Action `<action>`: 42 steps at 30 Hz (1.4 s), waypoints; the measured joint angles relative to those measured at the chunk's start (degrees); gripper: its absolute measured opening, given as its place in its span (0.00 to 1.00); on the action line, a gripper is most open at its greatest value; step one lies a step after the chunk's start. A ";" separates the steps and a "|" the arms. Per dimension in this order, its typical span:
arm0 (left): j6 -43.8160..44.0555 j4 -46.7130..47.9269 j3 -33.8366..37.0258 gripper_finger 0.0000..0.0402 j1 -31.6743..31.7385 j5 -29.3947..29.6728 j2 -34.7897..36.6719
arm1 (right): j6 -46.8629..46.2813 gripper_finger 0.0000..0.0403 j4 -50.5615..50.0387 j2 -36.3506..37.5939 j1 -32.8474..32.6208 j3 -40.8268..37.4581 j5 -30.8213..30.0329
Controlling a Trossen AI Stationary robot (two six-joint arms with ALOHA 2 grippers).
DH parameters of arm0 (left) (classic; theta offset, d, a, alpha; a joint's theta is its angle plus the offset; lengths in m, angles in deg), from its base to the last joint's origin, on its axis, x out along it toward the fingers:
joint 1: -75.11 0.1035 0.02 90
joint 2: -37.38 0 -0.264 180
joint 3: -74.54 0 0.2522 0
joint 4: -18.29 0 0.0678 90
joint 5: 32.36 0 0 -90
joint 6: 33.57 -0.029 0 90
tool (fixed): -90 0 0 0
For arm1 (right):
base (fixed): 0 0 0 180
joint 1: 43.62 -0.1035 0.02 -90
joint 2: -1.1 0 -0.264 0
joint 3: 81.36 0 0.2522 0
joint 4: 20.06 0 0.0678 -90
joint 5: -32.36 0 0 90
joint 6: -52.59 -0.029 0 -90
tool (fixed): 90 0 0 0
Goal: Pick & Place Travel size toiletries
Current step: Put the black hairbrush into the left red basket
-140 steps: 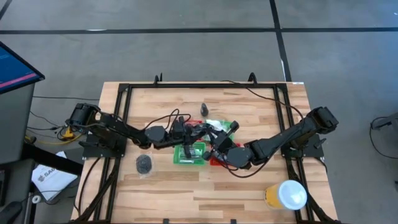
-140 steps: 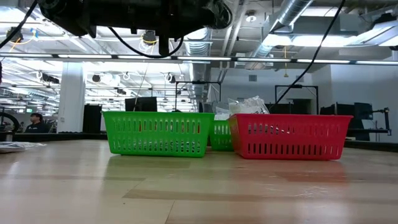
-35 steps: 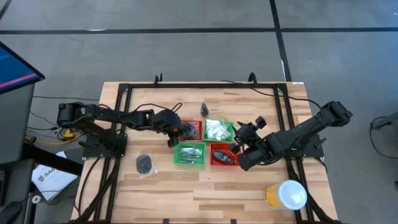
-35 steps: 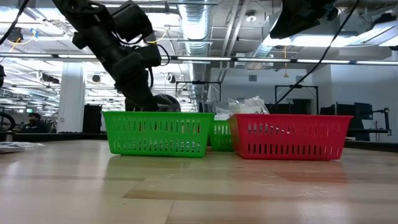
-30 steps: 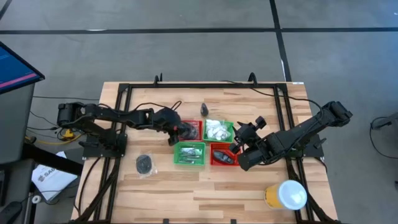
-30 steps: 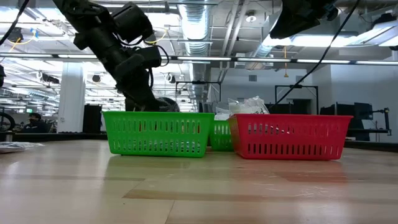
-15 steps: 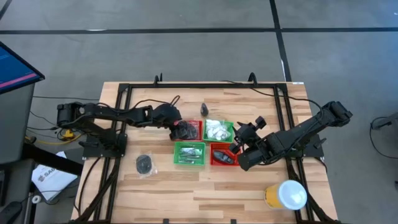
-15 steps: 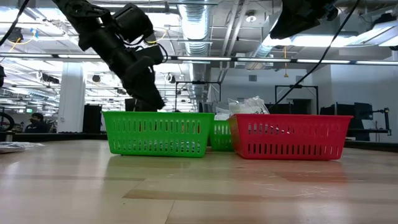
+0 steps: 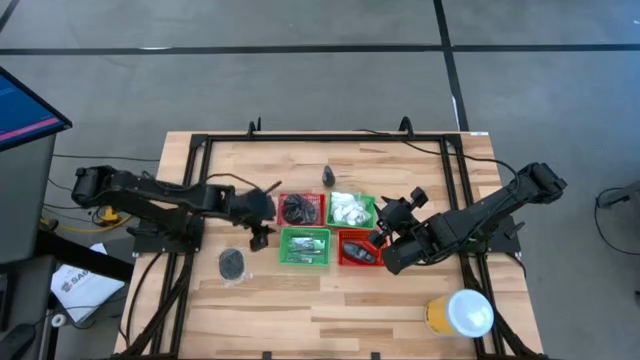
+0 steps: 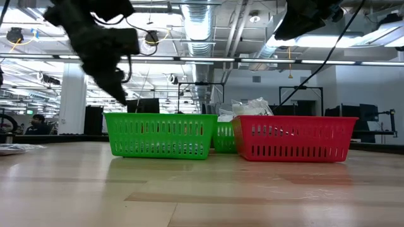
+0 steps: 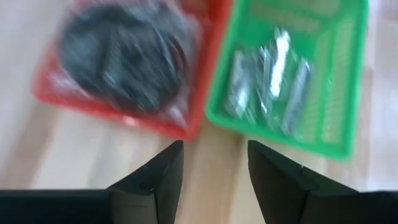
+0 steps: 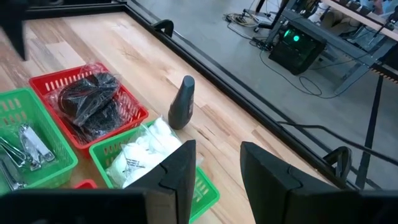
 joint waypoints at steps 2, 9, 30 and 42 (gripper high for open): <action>2.68 2.21 0.00 0.42 -2.49 0.00 -0.09 | -0.03 0.29 -0.09 -0.02 0.00 0.00 0.06; 9.58 10.07 0.00 0.42 -10.24 0.03 -0.09 | -0.18 0.29 -0.09 -0.02 0.00 0.00 0.31; 9.85 11.09 0.00 0.42 -31.00 -1.44 -0.09 | -0.21 0.29 0.10 -0.02 0.00 0.00 0.45; 11.09 10.18 0.89 0.42 -32.02 -0.26 -0.11 | -0.20 0.29 0.50 -0.02 0.00 0.00 0.93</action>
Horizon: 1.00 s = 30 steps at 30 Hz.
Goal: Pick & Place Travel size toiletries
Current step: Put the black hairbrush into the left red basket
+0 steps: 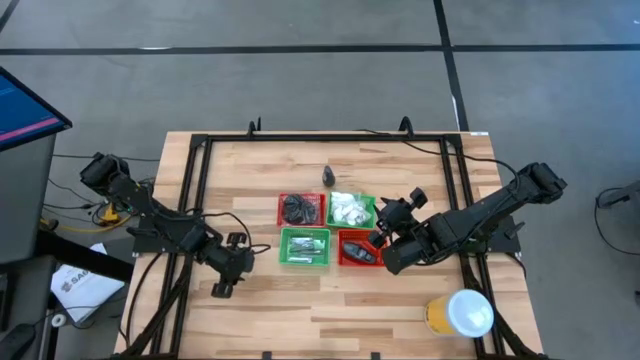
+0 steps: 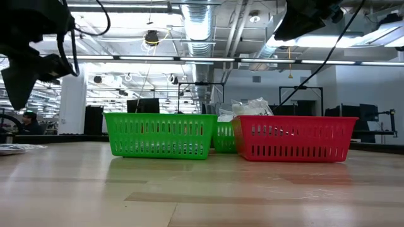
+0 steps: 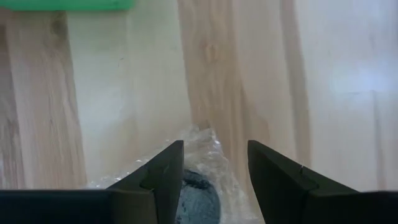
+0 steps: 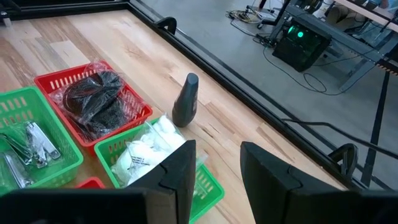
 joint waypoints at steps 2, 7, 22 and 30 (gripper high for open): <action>1.46 -1.27 1.37 0.42 0.00 0.43 0.00 | 0.01 0.29 0.00 0.00 0.00 0.00 0.26; 1.87 -7.61 4.97 0.45 -0.02 0.18 -0.02 | 0.02 0.29 -0.02 0.00 0.00 0.00 0.26; -0.84 -17.29 10.11 0.63 -0.01 0.29 -0.02 | 0.01 0.29 0.07 0.00 0.00 0.00 0.28; -1.84 -19.65 13.29 0.64 -0.02 0.70 -0.02 | 0.01 0.29 0.24 0.00 0.00 -0.02 0.28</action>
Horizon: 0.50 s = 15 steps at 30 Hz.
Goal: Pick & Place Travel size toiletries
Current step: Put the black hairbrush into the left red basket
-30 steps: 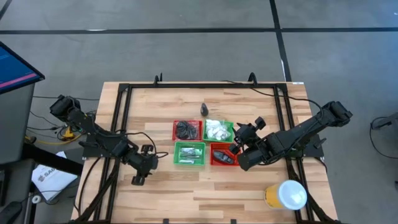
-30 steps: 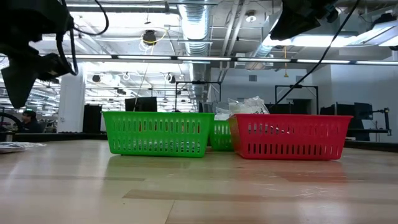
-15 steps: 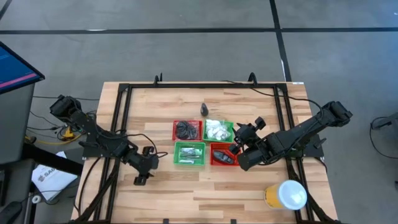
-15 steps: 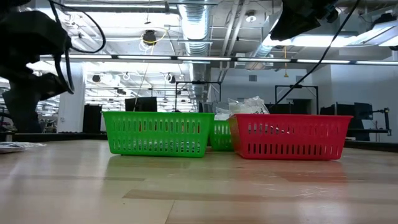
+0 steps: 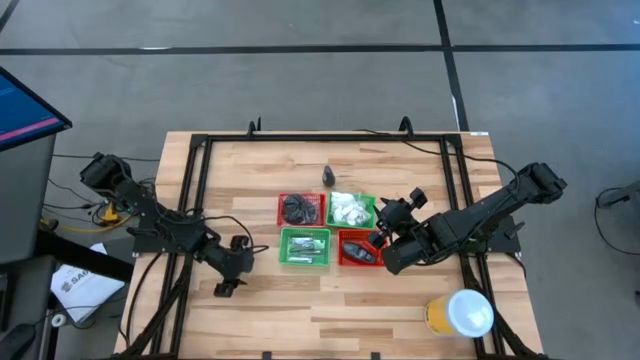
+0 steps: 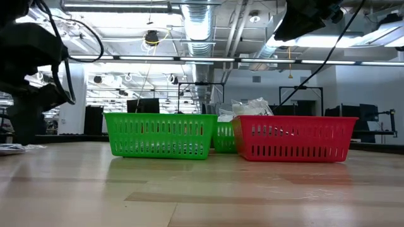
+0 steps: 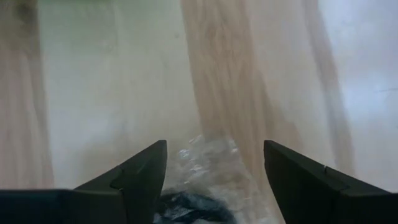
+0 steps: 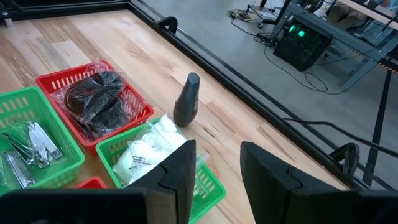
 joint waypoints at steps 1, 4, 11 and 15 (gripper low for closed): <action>-0.02 -0.14 0.35 0.64 0.00 0.72 0.00 | 0.00 0.29 0.00 0.00 0.00 0.00 0.00; -0.02 -2.08 1.44 0.64 0.02 2.34 0.00 | 0.00 0.29 0.04 0.00 0.00 0.00 0.00; -0.02 -3.48 3.52 0.64 0.00 2.14 0.00 | 0.00 0.29 0.04 0.00 0.02 0.00 0.00; -3.66 -4.09 4.50 0.64 -0.19 2.13 0.06 | 0.00 0.29 0.04 0.00 0.00 0.00 0.00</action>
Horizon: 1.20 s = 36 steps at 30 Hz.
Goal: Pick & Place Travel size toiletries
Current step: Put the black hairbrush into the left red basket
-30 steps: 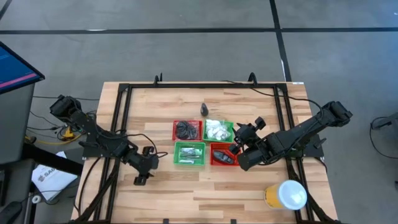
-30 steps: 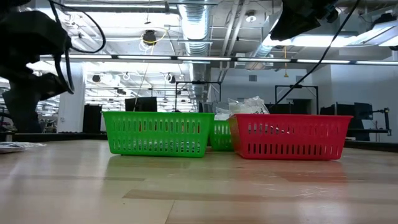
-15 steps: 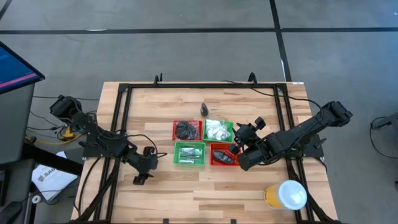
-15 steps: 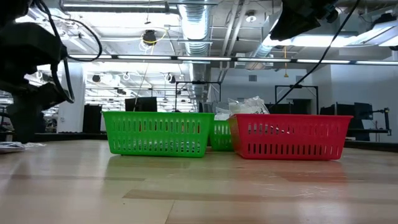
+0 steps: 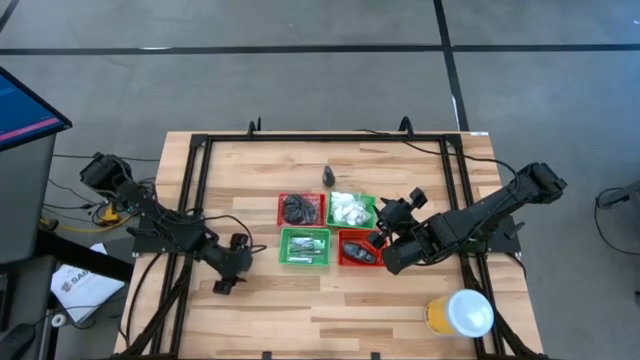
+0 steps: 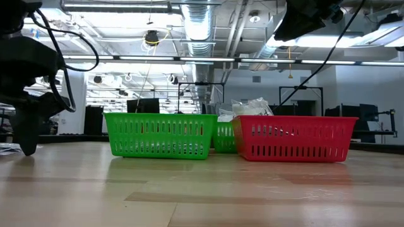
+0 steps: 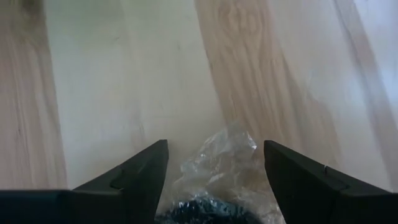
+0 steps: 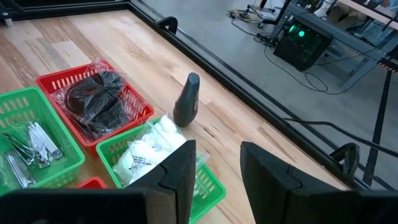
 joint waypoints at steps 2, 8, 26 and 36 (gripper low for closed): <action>-2.49 -0.26 0.65 0.63 -0.62 0.46 0.07 | -0.01 0.29 0.00 0.00 0.00 0.00 0.01; -6.49 -0.29 1.78 0.57 -2.57 1.68 0.07 | -0.02 0.29 0.02 0.00 0.00 0.00 0.13; 1.15 2.97 2.24 0.11 -2.92 3.08 -0.24 | 0.35 0.29 0.02 -0.02 -0.04 0.00 2.94; 4.68 5.38 0.42 0.01 -3.03 5.38 2.44 | 1.60 0.29 0.00 -0.02 0.09 0.00 2.99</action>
